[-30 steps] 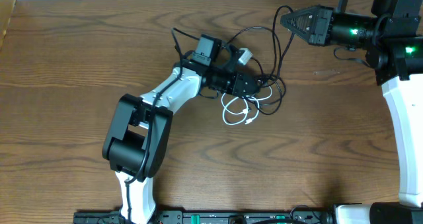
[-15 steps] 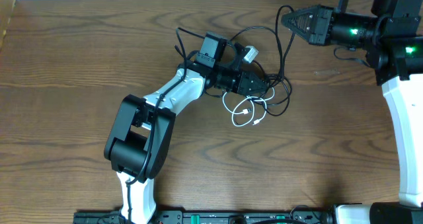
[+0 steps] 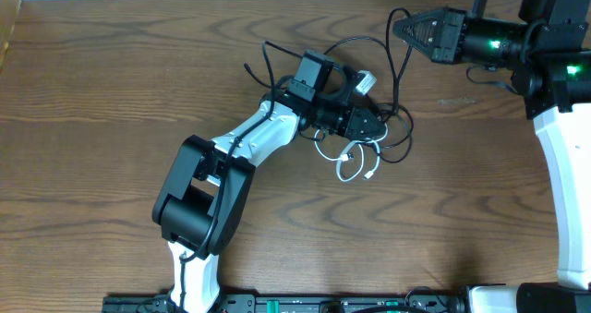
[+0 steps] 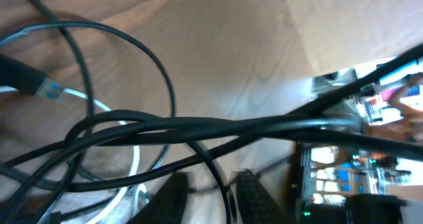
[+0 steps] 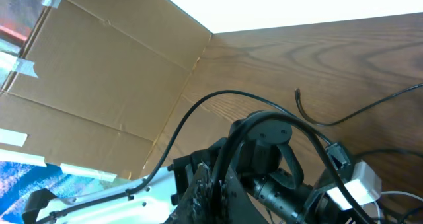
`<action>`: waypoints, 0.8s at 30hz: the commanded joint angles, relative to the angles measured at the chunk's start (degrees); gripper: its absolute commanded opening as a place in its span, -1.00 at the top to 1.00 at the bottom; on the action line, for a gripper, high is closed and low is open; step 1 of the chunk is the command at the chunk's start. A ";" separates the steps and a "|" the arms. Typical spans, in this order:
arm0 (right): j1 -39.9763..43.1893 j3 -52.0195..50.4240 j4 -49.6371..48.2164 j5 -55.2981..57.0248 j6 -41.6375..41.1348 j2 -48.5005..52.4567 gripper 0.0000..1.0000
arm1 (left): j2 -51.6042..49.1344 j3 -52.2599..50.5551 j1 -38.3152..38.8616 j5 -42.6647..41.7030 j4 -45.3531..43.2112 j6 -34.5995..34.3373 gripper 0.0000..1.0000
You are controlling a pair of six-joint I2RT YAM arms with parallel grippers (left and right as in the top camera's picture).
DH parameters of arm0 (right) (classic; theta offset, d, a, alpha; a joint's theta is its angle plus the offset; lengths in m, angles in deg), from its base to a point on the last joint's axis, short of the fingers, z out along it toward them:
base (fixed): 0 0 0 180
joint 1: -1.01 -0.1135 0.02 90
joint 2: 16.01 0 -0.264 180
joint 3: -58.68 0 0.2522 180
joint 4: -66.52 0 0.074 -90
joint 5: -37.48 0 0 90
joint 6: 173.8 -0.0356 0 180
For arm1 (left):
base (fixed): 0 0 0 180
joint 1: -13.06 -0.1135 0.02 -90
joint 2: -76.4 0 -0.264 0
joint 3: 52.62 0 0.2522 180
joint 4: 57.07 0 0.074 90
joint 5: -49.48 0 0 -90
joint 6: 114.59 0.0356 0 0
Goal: Untangle cables
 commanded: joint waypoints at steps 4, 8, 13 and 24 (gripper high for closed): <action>0.13 1.25 0.37 -0.57 1.16 -1.42 0.98 | 0.22 -0.17 -0.13 7.61 0.46 -2.62 0.85; 0.13 1.25 0.42 -0.48 1.18 -1.42 0.98 | 0.22 -0.17 -0.26 9.73 1.11 -3.08 0.85; 0.15 1.25 3.28 6.38 1.42 -1.42 0.98 | 0.55 -0.17 -2.16 9.64 2.25 -3.91 0.85; 0.13 1.22 17.00 41.48 2.45 -0.33 -0.45 | 9.16 -0.17 -7.34 9.68 5.14 -3.41 0.85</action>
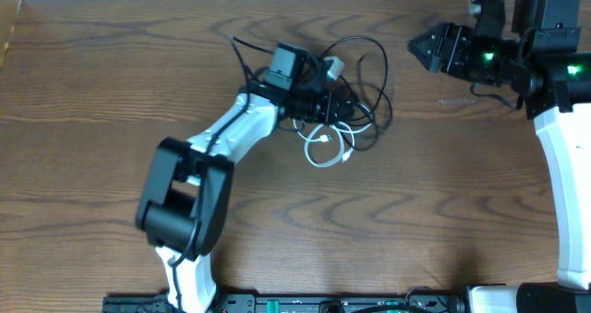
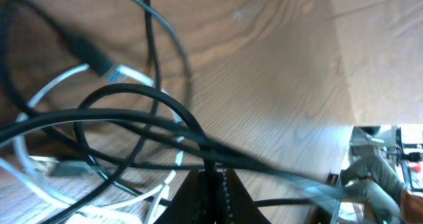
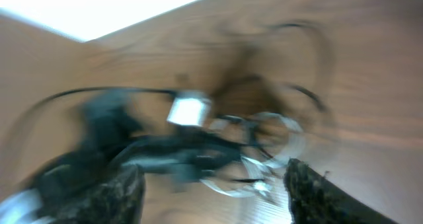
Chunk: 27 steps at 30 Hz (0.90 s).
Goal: Untangle cables
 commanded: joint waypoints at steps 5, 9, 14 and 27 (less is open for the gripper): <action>-0.24 1.05 2.03 12.28 0.76 0.50 -0.43 | 11.17 -0.04 -3.15 0.68 -0.61 0.09 0.85; -1.70 1.05 2.12 8.55 3.98 0.81 -0.60 | 14.51 0.11 -5.29 2.27 -0.74 -0.37 0.85; -4.04 0.92 2.43 7.85 4.00 2.40 -0.49 | 17.77 0.50 -7.23 1.88 -0.76 -3.17 0.85; -9.16 0.90 -3.06 -6.47 10.25 14.14 -0.36 | 21.84 0.83 -7.19 1.40 -1.40 -6.19 0.85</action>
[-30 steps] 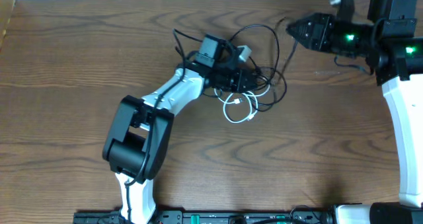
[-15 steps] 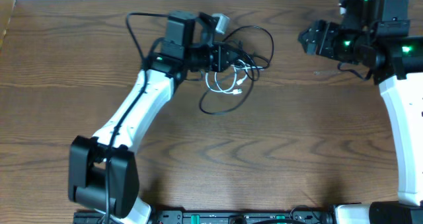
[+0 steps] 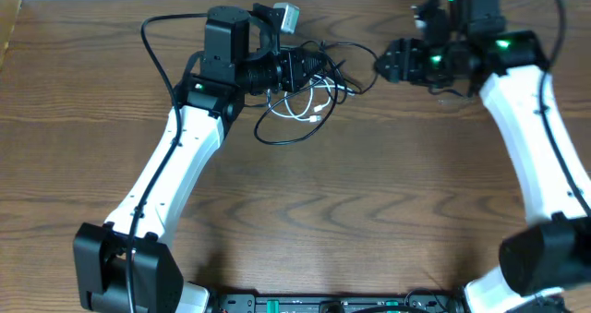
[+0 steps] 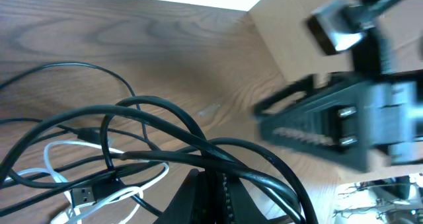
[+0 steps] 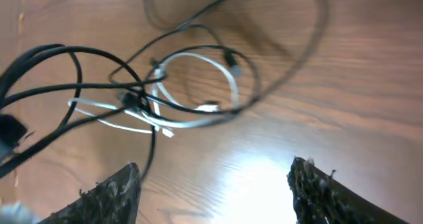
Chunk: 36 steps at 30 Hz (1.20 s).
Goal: Untangle cables
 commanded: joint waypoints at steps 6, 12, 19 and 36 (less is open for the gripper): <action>-4.09 0.85 -2.97 -6.62 8.13 3.56 -0.26 | 1.60 1.29 0.07 -1.05 -0.55 -2.40 0.85; -5.18 0.85 -3.19 -5.14 9.03 3.93 -0.25 | 1.75 2.97 0.07 -3.54 -0.55 -2.58 0.85; -5.18 0.02 -3.21 -0.55 5.79 4.04 -0.09 | 4.09 3.17 0.00 -3.50 -0.76 -2.84 0.85; -9.16 -4.46 -12.70 0.70 5.97 4.04 -0.35 | 9.90 3.17 0.02 -3.78 -0.98 -3.89 0.85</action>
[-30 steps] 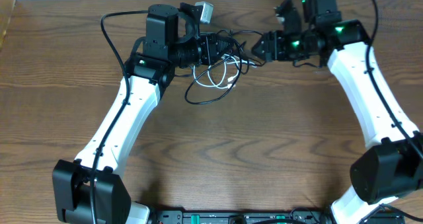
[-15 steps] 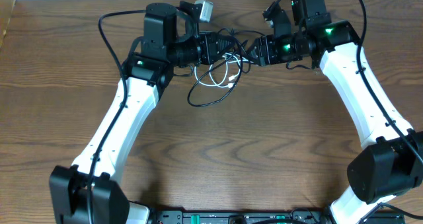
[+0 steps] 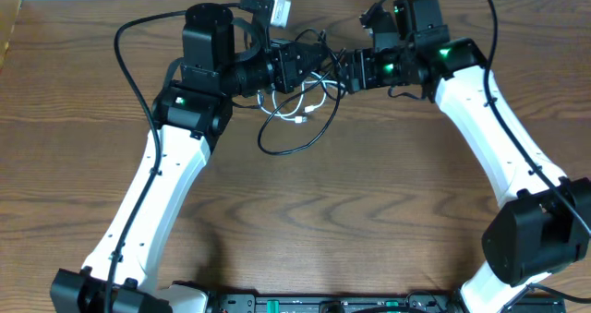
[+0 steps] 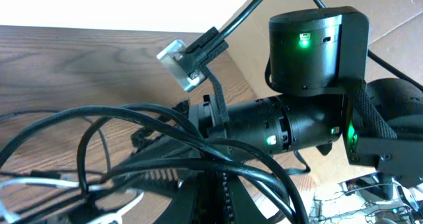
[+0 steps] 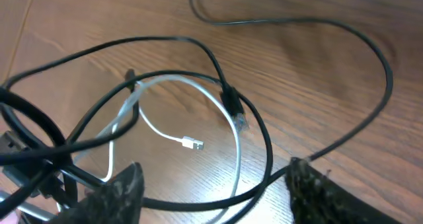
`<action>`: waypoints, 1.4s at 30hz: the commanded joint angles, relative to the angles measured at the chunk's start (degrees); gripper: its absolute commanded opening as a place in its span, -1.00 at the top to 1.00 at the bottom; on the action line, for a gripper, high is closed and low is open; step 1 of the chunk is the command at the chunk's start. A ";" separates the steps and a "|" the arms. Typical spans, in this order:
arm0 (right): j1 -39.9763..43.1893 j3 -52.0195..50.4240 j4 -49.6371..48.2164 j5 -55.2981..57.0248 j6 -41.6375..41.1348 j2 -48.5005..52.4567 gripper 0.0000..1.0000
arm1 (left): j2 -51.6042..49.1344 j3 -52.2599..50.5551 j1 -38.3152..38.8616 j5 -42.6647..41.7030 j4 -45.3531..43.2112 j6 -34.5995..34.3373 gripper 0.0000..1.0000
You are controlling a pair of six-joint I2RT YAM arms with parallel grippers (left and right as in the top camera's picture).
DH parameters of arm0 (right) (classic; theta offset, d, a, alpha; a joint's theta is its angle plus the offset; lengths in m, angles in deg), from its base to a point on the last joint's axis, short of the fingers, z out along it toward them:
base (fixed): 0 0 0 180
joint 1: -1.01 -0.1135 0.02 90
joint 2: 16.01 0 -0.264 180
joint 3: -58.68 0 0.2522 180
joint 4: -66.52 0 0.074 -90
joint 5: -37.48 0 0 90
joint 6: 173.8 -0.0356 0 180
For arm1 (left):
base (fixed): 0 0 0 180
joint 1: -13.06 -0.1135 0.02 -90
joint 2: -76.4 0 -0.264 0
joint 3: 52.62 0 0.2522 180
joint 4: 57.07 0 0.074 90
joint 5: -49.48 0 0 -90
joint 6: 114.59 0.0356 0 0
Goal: Untangle cables
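Note:
The tangle is several black cables [image 3: 294,145] and a thin white USB cable [image 3: 302,119], bunched at the back of the table. My left gripper [image 3: 312,60] is shut on thick black strands, and in the left wrist view its gripper [image 4: 215,181] has them looped over its closed tips. A white plug [image 3: 275,8] sticks up behind it. My right gripper [image 3: 344,70] faces the left one, almost tip to tip. In its wrist view the right gripper [image 5: 215,192] stands wide open above a black strand, the white cable's plug [image 5: 192,143] and a black connector [image 5: 234,108].
The brown wooden table [image 3: 369,221] runs forward of the tangle. A cardboard wall [image 4: 396,26] stands behind the arms. The right arm's motor housing [image 4: 310,49] fills the left wrist view close ahead.
My right gripper has come left from a gap away to just in front of the left gripper's tips. The left gripper with its strands shifted slightly left, and a black loop hangs lower on the table.
First my left gripper was open in the tangle at mid-table, the right one far off at the back right. Then the left was shut on black strands, farther left. Later the bundle was at the table's back edge, with the right gripper near; now it is beside it.

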 commanded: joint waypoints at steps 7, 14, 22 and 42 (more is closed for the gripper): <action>-3.37 -0.52 0.02 -4.26 2.78 0.50 -0.35 | 2.47 2.60 0.02 -1.09 -0.44 -0.46 0.85; -3.21 -0.52 3.17 -5.84 5.35 0.50 -0.30 | 2.47 2.60 -0.04 -0.61 -0.17 0.07 0.85; -3.21 -0.52 11.96 -6.01 5.90 0.50 -0.50 | 2.47 2.60 -0.15 0.85 0.72 1.70 0.85; -0.07 -0.48 14.49 -0.50 13.31 -4.07 -0.54 | 2.47 2.58 -2.62 0.83 3.61 3.19 0.85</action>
